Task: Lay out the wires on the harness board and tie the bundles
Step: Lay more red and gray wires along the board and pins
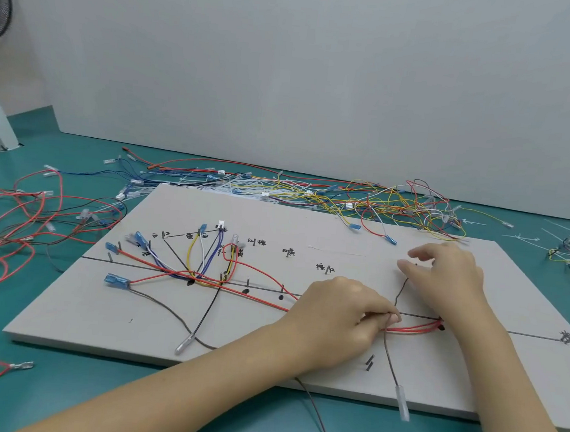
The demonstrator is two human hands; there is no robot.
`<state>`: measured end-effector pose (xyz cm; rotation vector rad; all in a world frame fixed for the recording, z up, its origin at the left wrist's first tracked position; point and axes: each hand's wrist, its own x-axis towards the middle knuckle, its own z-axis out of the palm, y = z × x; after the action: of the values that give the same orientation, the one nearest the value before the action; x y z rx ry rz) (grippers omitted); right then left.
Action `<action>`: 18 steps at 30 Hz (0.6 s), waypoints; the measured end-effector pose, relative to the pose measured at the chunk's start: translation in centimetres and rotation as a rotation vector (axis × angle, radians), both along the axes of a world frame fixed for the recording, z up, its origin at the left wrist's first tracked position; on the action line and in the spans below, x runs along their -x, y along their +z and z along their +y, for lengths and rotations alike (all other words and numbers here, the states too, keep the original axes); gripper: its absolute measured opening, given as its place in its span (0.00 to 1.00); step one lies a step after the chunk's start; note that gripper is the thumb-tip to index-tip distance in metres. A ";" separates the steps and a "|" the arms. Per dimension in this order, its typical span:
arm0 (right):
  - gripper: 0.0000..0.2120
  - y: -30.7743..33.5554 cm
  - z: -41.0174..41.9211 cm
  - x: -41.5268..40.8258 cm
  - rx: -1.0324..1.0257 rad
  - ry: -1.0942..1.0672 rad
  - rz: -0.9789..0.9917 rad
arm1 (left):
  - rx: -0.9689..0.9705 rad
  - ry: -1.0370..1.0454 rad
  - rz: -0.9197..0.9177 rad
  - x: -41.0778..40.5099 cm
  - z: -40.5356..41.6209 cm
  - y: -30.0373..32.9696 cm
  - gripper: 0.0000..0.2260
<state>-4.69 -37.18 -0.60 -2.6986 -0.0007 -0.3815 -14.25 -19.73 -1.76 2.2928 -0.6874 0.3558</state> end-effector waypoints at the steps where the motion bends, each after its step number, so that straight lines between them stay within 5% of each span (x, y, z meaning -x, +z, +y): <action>1: 0.03 0.3 0.5 0.3 -0.034 0.035 -0.038 | -0.002 0.001 -0.008 0.1 0.0 -0.1 0.09; 5: 0.09 1.8 1.4 2.4 -0.433 0.323 0.065 | -0.003 -0.005 -0.031 0.0 0.1 -0.3 0.10; 14: 0.15 3.3 0.1 4.3 -0.408 0.561 0.505 | 0.146 -0.048 -0.036 -0.5 0.3 -0.4 0.07; 18: 0.04 3.0 0.0 4.9 -0.406 0.626 0.550 | 0.174 -0.051 -0.058 -0.5 0.5 0.0 0.05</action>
<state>-9.57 -37.21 2.44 -2.1659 -0.5301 0.4941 -13.73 -19.28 -1.80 2.1040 -0.7137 0.4417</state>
